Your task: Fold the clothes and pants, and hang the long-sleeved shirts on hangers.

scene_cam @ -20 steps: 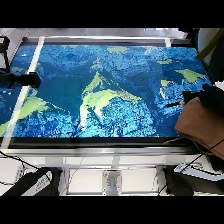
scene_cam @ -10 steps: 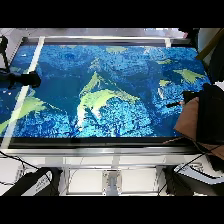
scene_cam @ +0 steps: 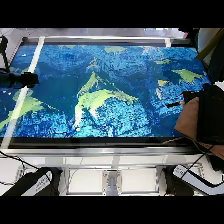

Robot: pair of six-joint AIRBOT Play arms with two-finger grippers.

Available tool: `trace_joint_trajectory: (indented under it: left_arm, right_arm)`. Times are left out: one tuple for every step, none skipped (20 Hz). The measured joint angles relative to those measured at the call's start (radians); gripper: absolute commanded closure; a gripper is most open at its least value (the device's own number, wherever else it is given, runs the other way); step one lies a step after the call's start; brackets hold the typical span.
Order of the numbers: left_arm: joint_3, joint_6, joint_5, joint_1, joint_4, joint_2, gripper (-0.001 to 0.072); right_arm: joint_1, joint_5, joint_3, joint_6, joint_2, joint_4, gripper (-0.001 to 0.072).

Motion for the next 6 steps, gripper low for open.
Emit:
trace_joint_trajectory:
  left_arm:
    - [0.0, 0.0, 0.0, 0.0, 0.0, 0.0, 0.0427]
    - [0.0, 0.0, 0.0, 0.0, 0.0, 0.0, 0.0427]
    - [0.0, 0.0, 0.0, 0.0, 0.0, 0.0, 0.0427]
    - [0.0, 0.0, 0.0, 0.0, 0.0, 0.0, 0.0427]
    - [0.0, 0.0, 0.0, 0.0, 0.0, 0.0, 0.0427]
    - [0.0, 0.0, 0.0, 0.0, 0.0, 0.0, 0.0427]
  right_arm:
    - [0.03, -0.002, 0.002, -0.003, 0.001, 0.013, 0.0695]
    - [0.054, -0.005, 0.003, -0.006, 0.003, 0.024, 0.0695]
    - [0.072, -0.004, 0.004, -0.007, 0.004, 0.032, 0.0696]
    - [0.084, -0.005, 0.005, -0.008, 0.005, 0.035, 0.0695]
    - [0.093, -0.006, 0.005, -0.01, 0.005, 0.042, 0.0695]
    - [0.1, -0.006, 0.006, -0.01, 0.005, 0.046, 0.0695]
